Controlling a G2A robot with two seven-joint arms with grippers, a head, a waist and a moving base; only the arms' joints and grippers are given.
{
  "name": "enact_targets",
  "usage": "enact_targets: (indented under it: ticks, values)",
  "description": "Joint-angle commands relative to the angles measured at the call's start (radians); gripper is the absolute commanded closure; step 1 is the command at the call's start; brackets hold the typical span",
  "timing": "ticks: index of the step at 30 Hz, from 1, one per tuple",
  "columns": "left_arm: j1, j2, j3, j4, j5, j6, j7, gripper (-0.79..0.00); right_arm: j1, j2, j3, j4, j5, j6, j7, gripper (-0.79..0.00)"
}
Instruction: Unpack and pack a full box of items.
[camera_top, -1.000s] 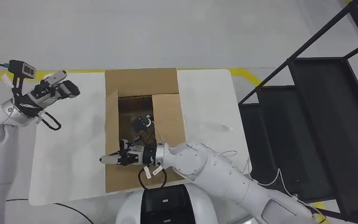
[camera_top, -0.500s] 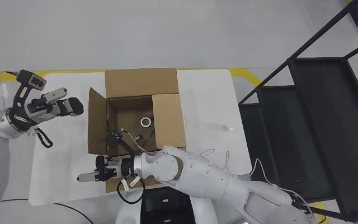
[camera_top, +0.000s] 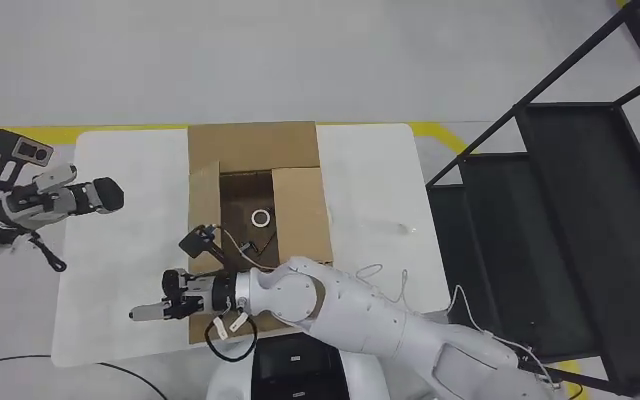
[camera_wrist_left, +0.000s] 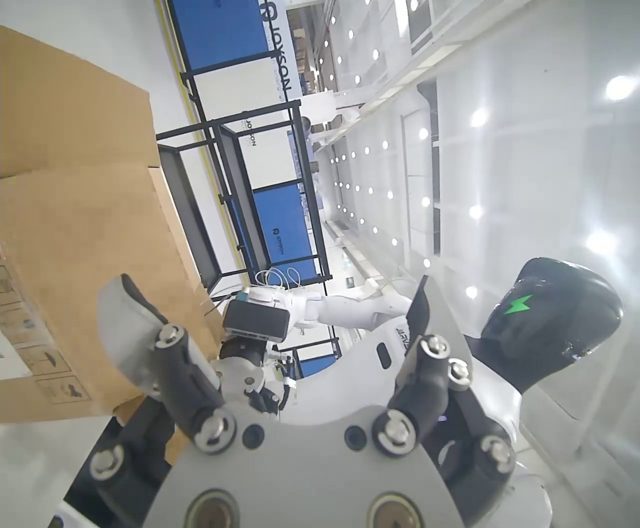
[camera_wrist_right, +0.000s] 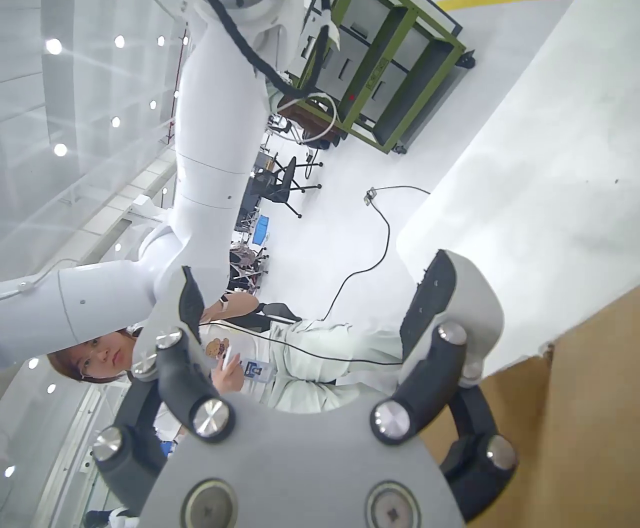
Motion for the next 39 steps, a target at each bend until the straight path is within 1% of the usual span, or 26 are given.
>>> enact_targets:
  ticks: [1, 4, 7, 10, 12, 14, 16, 18, 20, 25, 28, 33, 39]
  values:
    - [0.005, 0.0, -0.006, -0.004, -0.007, 0.003, 0.014, -0.785, -0.033, 0.023, 0.037, -0.062, -0.029, 0.006, 0.031, -0.785]
    - [0.017, 0.0, -0.012, -0.019, -0.018, 0.002, 0.038, -0.785, -0.113, 0.068, 0.11, -0.195, -0.078, 0.02, 0.1, -0.785]
    - [0.027, 0.001, -0.021, -0.027, -0.007, 0.002, 0.069, -0.785, -0.186, 0.1, 0.175, -0.306, -0.095, 0.028, 0.147, -0.785]
    - [0.041, 0.003, -0.028, -0.042, 0.023, 0.02, 0.105, -0.785, -0.264, 0.134, 0.267, -0.401, -0.14, 0.05, 0.174, -0.785]
    - [0.043, 0.006, -0.017, -0.052, 0.082, 0.034, 0.114, -0.785, -0.315, 0.154, 0.334, -0.442, -0.172, 0.09, 0.175, -0.785]
    - [0.036, 0.01, 0.019, -0.059, 0.158, 0.053, 0.089, -0.785, -0.359, 0.171, 0.405, -0.461, -0.206, 0.159, 0.185, -0.785]
    - [0.02, 0.013, 0.052, -0.056, 0.217, 0.053, 0.053, -0.785, -0.381, 0.179, 0.442, -0.47, -0.216, 0.201, 0.187, -0.785]
    - [0.005, 0.013, 0.077, -0.047, 0.238, 0.043, 0.03, -0.785, -0.381, 0.184, 0.463, -0.458, -0.251, 0.232, 0.189, -0.785]
    - [-0.014, 0.012, 0.103, -0.029, 0.226, 0.029, -0.013, -0.785, -0.373, 0.184, 0.466, -0.434, -0.253, 0.246, 0.185, -0.785]
    - [-0.06, 0.01, 0.143, 0.022, 0.189, 0.0, -0.068, -0.785, -0.32, 0.173, 0.438, -0.317, -0.273, 0.268, 0.139, -0.785]
    - [-0.087, 0.008, 0.161, 0.044, 0.164, -0.005, -0.091, -0.785, -0.293, 0.161, 0.403, -0.257, -0.237, 0.263, 0.111, -0.785]
    - [-0.13, 0.008, 0.176, 0.078, 0.135, -0.006, -0.111, -0.785, -0.246, 0.135, 0.339, -0.188, -0.135, 0.221, 0.077, -0.785]
    - [-0.167, 0.006, 0.175, 0.107, 0.054, 0.018, -0.12, -0.785, -0.183, 0.102, 0.252, -0.179, -0.087, 0.158, 0.051, -0.785]
